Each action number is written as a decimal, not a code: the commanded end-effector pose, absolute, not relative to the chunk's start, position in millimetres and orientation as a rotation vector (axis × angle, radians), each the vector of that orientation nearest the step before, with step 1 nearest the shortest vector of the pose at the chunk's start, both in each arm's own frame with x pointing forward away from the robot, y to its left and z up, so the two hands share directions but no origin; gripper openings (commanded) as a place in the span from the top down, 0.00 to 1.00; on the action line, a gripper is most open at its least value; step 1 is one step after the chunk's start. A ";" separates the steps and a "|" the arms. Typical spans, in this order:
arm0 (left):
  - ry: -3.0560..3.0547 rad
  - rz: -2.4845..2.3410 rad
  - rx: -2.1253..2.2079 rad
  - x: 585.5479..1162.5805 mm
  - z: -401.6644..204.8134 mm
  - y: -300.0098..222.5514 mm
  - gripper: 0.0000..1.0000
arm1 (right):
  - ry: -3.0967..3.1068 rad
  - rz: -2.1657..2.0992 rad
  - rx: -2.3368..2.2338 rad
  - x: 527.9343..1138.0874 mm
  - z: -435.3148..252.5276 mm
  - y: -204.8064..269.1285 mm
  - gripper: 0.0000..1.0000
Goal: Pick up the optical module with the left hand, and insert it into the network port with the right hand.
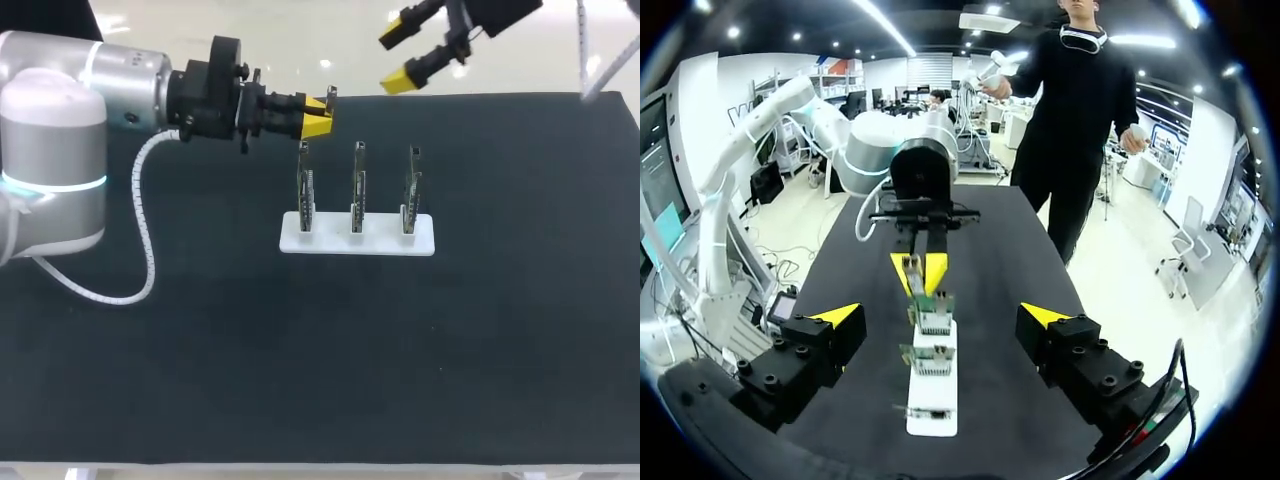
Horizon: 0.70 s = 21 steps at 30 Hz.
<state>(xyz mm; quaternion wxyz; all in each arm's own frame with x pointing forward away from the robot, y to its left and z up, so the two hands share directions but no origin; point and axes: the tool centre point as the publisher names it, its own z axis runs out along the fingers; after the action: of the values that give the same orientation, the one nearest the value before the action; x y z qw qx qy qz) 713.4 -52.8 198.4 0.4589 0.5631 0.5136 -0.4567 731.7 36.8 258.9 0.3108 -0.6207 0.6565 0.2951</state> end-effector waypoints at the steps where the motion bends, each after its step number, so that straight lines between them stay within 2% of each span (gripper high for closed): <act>1: 1.265 -1.117 1.381 710.8 197.9 -52.8 1.00 | 1.740 0.775 -1.632 728.5 259.9 52.1 0.00; 21: 1.265 -1.117 1.381 710.8 197.9 -52.8 1.00 | 1.771 0.760 -1.540 719.5 243.7 97.0 0.00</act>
<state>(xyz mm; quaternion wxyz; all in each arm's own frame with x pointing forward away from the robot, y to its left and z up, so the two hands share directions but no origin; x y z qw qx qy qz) 713.3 -52.9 198.4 0.4589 0.5630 0.5136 -0.4567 722.6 94.7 246.8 0.3269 -0.5906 0.6769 0.2935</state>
